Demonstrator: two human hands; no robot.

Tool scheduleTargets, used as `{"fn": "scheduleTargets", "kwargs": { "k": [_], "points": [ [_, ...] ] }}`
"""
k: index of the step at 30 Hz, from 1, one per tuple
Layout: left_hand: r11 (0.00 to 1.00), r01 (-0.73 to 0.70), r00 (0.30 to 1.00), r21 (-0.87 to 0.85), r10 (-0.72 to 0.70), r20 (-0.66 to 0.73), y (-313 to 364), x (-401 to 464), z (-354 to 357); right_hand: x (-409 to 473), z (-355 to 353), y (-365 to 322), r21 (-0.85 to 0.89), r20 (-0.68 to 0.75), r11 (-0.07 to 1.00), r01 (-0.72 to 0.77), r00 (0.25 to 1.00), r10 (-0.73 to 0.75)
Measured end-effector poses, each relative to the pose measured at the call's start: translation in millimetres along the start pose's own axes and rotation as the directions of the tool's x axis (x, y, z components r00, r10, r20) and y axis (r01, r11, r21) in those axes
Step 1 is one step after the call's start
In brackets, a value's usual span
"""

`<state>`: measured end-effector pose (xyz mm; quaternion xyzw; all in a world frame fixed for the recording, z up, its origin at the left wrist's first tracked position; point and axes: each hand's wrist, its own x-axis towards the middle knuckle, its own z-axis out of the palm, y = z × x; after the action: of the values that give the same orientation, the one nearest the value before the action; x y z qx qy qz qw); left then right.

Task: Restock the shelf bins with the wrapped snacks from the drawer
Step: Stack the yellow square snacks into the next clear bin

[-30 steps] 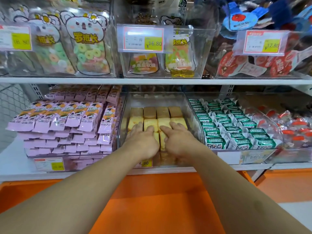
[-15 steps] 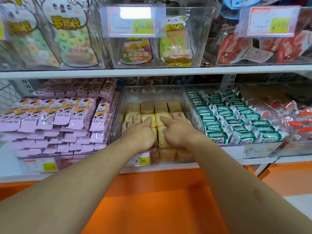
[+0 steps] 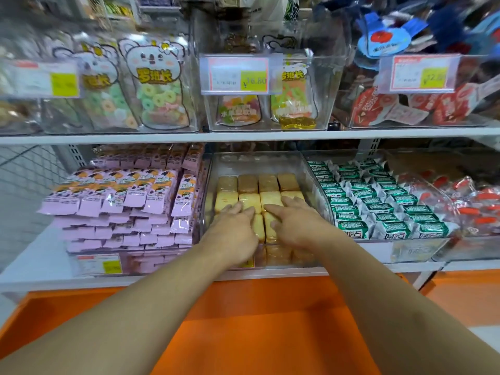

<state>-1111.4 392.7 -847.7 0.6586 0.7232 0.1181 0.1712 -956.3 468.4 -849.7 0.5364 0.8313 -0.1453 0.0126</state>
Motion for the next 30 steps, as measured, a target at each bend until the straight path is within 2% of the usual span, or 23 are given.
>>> {"fn": "scheduleTargets", "kwargs": {
  "k": [3,7,12,17,25,30],
  "points": [
    [0.996,-0.08,0.993,-0.049,0.075,-0.094,-3.4,-24.7,-1.8,-11.2,-2.1,-0.9,0.019,-0.079,0.999,0.051,0.996,-0.049],
    [0.981,-0.175,0.969,-0.083,0.156,-0.194,-13.2,-63.9,-14.8,-34.2,-12.5,-16.9,0.088,-0.112,0.991,0.101,0.989,-0.091],
    [0.971,-0.214,0.942,-0.103,0.177,-0.285,-32.7,-119.8,-42.3,-70.7,-17.0,-55.4,0.132,-0.144,0.983,0.124,0.984,-0.105],
    [0.98,-0.186,0.924,-0.069,0.15,-0.353,-65.5,-154.3,-64.5,-106.2,-20.5,-113.1,0.125,-0.209,0.979,0.161,0.969,-0.132],
    [0.994,-0.088,0.889,0.06,0.106,-0.446,-124.8,-158.0,-112.8,-102.3,-16.4,-177.1,0.078,-0.258,0.922,0.38,0.901,-0.349],
    [0.994,0.007,0.889,0.11,0.044,-0.457,-162.8,-143.6,-126.6,-87.3,-19.0,-206.7,0.045,-0.234,0.919,0.392,0.898,-0.372]
  ]
}}
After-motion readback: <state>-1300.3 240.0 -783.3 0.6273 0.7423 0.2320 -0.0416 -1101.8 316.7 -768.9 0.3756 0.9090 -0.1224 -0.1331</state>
